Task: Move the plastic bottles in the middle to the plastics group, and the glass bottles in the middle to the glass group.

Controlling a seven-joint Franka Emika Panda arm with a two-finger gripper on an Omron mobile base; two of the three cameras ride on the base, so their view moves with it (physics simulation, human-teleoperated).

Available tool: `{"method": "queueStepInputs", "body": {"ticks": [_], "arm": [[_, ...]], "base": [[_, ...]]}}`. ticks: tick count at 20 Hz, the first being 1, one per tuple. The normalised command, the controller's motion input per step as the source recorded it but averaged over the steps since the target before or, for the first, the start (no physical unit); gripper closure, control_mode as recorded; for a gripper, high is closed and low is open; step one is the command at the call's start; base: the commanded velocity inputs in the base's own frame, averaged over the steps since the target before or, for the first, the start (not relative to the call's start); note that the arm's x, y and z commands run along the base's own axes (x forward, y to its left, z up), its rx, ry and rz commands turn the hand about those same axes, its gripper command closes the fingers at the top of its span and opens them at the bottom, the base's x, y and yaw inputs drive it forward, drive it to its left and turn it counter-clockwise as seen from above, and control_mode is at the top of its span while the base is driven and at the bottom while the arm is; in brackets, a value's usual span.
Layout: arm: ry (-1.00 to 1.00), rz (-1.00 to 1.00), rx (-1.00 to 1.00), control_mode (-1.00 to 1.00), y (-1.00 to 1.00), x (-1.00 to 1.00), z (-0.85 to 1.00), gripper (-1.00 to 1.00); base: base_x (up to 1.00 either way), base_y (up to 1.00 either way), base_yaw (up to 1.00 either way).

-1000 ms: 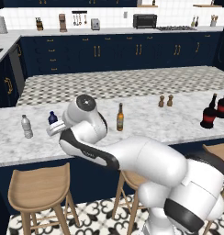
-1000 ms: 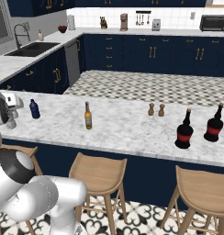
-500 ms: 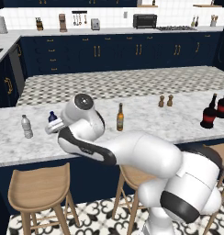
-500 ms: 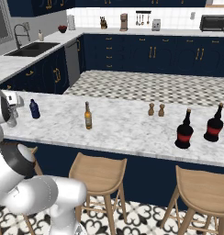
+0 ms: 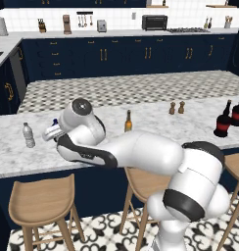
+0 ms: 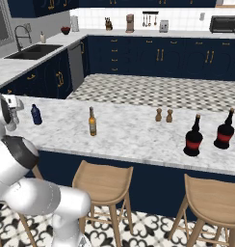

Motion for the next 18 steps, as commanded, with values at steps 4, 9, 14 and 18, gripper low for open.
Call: {"method": "queueStepInputs", "body": {"ticks": [4,9,14,18], "arm": [[0.00,0.00,-0.01,-1.00,0.01,0.02,0.00,1.00],[0.00,0.00,0.00,-1.00,0.00,0.06,-0.26,1.00],[0.00,0.00,0.00,-1.00,0.00,0.11,-0.27,1.00],[-0.01,0.00,0.00,-1.00,0.00,0.21,-0.09,1.00]], "base": [[0.00,0.00,0.00],[0.00,0.00,0.00],[0.00,0.00,0.00],[0.00,0.00,0.00]]}}
